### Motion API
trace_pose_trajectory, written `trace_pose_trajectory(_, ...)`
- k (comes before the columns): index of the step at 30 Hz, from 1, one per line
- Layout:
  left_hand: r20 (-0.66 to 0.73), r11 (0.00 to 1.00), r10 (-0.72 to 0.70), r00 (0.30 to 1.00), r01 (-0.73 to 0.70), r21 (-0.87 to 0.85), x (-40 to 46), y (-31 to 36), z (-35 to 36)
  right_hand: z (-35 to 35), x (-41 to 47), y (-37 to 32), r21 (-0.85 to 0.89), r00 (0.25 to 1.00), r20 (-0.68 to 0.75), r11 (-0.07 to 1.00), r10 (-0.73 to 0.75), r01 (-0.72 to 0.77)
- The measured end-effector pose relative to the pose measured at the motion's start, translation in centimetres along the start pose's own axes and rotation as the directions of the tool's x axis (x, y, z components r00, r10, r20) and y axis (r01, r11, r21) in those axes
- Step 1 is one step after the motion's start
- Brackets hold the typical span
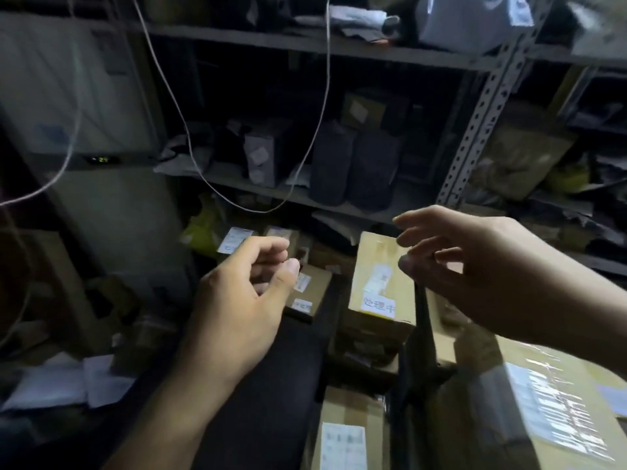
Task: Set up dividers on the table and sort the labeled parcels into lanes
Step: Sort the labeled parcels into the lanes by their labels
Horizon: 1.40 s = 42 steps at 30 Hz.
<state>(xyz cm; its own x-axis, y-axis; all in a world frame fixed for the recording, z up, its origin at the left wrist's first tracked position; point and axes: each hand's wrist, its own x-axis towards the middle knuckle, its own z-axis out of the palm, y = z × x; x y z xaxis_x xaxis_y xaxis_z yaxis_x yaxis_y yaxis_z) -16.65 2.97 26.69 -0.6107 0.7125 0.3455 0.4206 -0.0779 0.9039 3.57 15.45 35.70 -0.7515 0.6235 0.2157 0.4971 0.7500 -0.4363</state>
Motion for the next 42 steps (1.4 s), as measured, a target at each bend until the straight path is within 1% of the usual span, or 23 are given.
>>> trace_pose_trajectory(5, -0.016, 0.994, -0.103, 0.995, 0.103, -0.034, 4.5, -6.8, -5.9, 5.8, 8.6, -4.7, -0.096, 0.993, 0.098, 0.992, -0.069, 0.079)
trace_pose_trajectory(10, -0.038, 0.973, -0.224, 0.974, 0.222, -0.068, 7.8, -13.7, -11.2, 13.1, 15.8, -6.4, -0.162, 0.975, 0.222, 0.985, -0.027, 0.064)
trace_pose_trajectory(13, -0.029, 0.955, -0.292, 0.956, 0.29, -0.059, 9.4, -17.5, -13.2, 17.9, 19.4, -6.8, -0.13, 0.955, 0.296, 0.991, 0.016, 0.023)
trace_pose_trajectory(17, -0.021, 0.93, -0.368, 0.93, 0.368, 0.009, 11.5, -23.4, -14.2, 25.0, 23.1, -5.9, -0.099, 0.911, 0.402, 0.993, 0.093, -0.057)
trace_pose_trajectory(19, -0.008, 0.904, -0.428, 0.904, 0.428, 0.014, 12.5, -26.2, -14.2, 28.8, 24.4, -4.9, -0.095, 0.902, 0.418, 0.993, 0.11, -0.076)
trace_pose_trajectory(24, 0.013, 0.849, -0.528, 0.849, 0.528, 0.003, 14.5, -33.1, -13.4, 37.7, 26.4, -1.9, -0.052, 0.848, 0.485, 0.975, 0.215, -0.217)
trace_pose_trajectory(27, 0.009, 0.81, -0.586, 0.81, 0.585, 0.048, 15.5, -37.5, -12.7, 42.3, 27.1, -0.4, -0.031, 0.827, 0.495, 0.957, 0.267, -0.29)
trace_pose_trajectory(30, -0.005, 0.767, -0.638, 0.77, 0.637, 0.076, 16.4, -41.9, -11.5, 46.8, 28.3, 1.2, 0.01, 0.766, 0.53, 0.901, 0.363, -0.434)
trace_pose_trajectory(32, -0.024, 0.754, -0.653, 0.757, 0.653, 0.074, 17.1, -44.6, -10.5, 49.8, 29.2, 2.1, 0.057, 0.727, 0.542, 0.845, 0.422, -0.532)
trace_pose_trajectory(34, -0.012, 0.737, -0.675, 0.738, 0.674, 0.051, 17.9, -46.8, -9.4, 52.7, 29.8, 2.5, 0.122, 0.692, 0.535, 0.766, 0.485, -0.631)
trace_pose_trajectory(36, 0.044, 0.712, -0.703, 0.71, 0.702, 0.033, 18.2, -48.7, -8.6, 55.3, 30.1, 2.5, 0.225, 0.661, 0.535, 0.666, 0.526, -0.711)
trace_pose_trajectory(38, 0.113, 0.696, -0.716, 0.689, 0.716, 0.045, 17.8, -50.0, -7.9, 57.3, 30.0, 2.1, 0.319, 0.648, 0.534, 0.58, 0.544, -0.749)
trace_pose_trajectory(39, 0.138, 0.7, -0.711, 0.689, 0.712, 0.051, 17.3, -50.3, -7.6, 57.9, 29.7, 1.9, 0.348, 0.65, 0.528, 0.558, 0.547, -0.753)
trace_pose_trajectory(41, 0.13, 0.718, -0.694, 0.708, 0.694, 0.058, 16.1, -50.2, -7.4, 58.3, 28.9, 1.7, 0.386, 0.639, 0.513, 0.511, 0.573, -0.768)
trace_pose_trajectory(42, 0.112, 0.717, -0.696, 0.709, 0.695, 0.054, 15.4, -50.1, -7.4, 58.2, 28.3, 1.7, 0.394, 0.617, 0.514, 0.475, 0.595, -0.787)
